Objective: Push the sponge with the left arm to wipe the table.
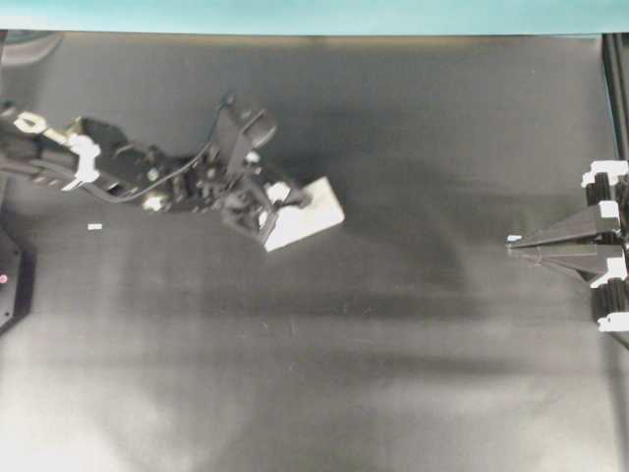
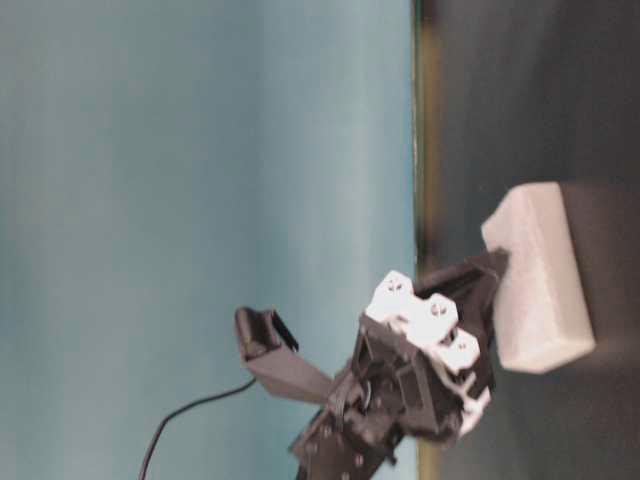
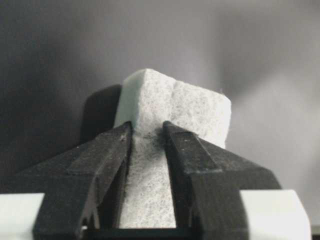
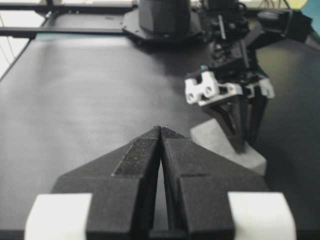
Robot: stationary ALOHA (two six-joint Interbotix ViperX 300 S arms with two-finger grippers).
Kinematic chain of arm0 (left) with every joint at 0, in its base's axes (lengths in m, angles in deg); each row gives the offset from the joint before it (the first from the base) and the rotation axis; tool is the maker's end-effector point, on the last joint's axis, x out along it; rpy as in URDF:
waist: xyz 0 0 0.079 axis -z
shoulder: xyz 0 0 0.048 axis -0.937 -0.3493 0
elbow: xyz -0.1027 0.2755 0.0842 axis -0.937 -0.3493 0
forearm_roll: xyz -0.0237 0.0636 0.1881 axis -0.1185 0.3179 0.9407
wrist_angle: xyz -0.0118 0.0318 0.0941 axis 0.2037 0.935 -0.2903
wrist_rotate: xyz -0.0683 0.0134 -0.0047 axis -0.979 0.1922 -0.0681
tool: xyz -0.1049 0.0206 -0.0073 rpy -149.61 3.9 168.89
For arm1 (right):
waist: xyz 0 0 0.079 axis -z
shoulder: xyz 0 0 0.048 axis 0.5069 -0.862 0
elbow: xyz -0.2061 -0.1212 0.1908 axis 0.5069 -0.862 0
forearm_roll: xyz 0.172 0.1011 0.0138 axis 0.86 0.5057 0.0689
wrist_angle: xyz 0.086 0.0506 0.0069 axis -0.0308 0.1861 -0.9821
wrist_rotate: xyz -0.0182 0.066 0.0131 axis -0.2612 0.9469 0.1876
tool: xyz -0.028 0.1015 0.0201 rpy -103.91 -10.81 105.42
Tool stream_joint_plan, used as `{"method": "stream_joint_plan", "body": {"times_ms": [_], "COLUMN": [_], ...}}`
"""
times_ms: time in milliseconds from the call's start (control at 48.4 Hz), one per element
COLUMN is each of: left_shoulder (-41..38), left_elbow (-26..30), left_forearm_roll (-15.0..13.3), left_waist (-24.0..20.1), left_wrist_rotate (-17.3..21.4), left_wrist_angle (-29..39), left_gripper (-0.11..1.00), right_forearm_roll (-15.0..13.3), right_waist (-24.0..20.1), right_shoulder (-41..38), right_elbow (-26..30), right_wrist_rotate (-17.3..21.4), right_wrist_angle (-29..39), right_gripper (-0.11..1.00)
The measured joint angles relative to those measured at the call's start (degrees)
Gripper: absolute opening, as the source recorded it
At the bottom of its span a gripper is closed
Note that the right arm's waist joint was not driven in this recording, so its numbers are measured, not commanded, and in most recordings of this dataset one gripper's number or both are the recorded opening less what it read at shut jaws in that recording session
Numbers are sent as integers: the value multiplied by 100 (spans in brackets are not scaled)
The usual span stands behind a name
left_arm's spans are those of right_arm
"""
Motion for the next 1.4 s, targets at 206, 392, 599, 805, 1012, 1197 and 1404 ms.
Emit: {"method": "stream_joint_plan", "body": {"times_ms": [206, 392, 599, 805, 1012, 1197, 1404], "left_shoulder": [343, 642, 896, 1099, 1301, 1494, 1521], "left_elbow": [-483, -958, -1274, -1485, -1767, -2013, -2013], "left_forearm_roll": [0, 0, -9, 0, -9, 0, 0], "left_waist": [281, 650, 1195, 1828, 2329, 2892, 3287], "left_wrist_rotate": [-290, -624, -650, -800, -1213, -1459, -1477], "left_wrist_angle": [35, 18, 0, 18, 26, 26, 26], "left_gripper": [23, 23, 23, 23, 22, 22, 22], "right_forearm_roll": [0, 0, 0, 0, 0, 0, 9], "right_waist": [0, 0, 0, 0, 0, 0, 0], "right_shoulder": [0, 18, 26, 26, 35, 26, 35], "right_elbow": [-9, -18, -18, -18, -18, -18, -18], "right_wrist_rotate": [0, 0, 9, 0, 0, 0, 0], "right_wrist_angle": [0, 0, 0, 0, 0, 0, 0], "right_gripper": [1, 1, 1, 1, 1, 1, 1]}}
